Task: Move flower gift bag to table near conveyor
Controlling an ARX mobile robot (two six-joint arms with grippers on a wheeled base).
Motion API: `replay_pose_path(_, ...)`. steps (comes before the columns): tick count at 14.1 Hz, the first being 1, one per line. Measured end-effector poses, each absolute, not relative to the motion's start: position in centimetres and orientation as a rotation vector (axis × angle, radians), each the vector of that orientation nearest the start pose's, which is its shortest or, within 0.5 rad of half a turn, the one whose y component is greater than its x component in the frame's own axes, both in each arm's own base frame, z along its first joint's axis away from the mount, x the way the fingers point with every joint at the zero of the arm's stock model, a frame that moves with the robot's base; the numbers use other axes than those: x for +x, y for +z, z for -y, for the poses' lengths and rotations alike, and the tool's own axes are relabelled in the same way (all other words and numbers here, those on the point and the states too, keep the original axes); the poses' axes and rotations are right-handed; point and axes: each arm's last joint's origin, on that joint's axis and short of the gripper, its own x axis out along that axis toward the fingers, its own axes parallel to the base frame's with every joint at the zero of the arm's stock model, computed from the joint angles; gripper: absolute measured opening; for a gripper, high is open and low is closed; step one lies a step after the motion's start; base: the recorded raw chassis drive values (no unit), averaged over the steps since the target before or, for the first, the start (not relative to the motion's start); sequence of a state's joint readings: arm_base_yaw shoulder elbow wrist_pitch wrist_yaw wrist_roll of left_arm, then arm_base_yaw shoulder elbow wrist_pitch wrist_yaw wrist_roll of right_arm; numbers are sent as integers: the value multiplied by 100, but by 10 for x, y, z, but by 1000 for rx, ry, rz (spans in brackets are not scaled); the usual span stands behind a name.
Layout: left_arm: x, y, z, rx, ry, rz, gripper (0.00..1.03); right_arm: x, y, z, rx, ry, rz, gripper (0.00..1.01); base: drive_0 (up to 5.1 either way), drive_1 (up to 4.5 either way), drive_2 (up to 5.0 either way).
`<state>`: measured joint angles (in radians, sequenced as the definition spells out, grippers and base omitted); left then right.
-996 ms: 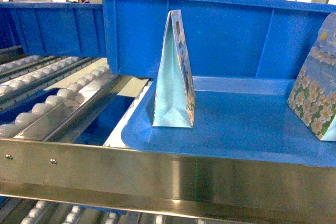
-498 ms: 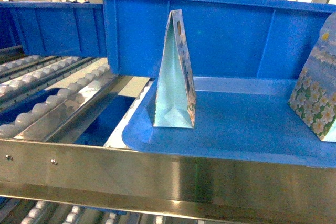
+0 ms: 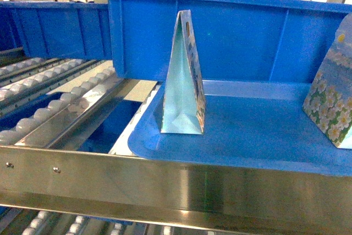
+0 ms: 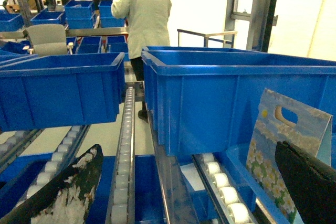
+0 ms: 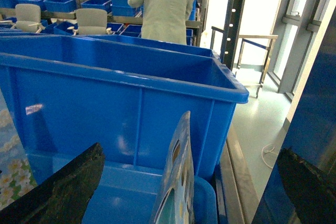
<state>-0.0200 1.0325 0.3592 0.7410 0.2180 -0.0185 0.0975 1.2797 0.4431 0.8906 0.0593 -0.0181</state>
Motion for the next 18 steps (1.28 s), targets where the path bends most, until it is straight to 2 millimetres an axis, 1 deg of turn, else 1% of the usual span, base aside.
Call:
replay_pose_path(1,209,231,10,-11,-239,66,98,251,220,-23,-13,38,47,98,0,0,0)
replay_pose_path(3,209,231,10,-11,-239,65,98,265,220,-24,-16,41,12,98,0,0,0)
replay_pose_path(8,209,231,10,-11,-239,65,98,287,223,-35,-23,43,-21,98,0,0,0)
replay_pose_path(12,209,231,10,-11,-238,66,98,293,206,-38,-38,42,-89,98,0,0,0)
replay_pose_path(15,209,231,10,-11,-239,65,98,295,198,-43,-42,52,-116,98,0,0,0)
replay_pose_path(16,209,231,10,-11,-238,66,98,296,196,-46,-43,60,-119,94,0,0,0)
replay_pose_path(18,209,231,10,-11,-239,65,98,297,193,-47,-43,62,-120,76,0,0,0)
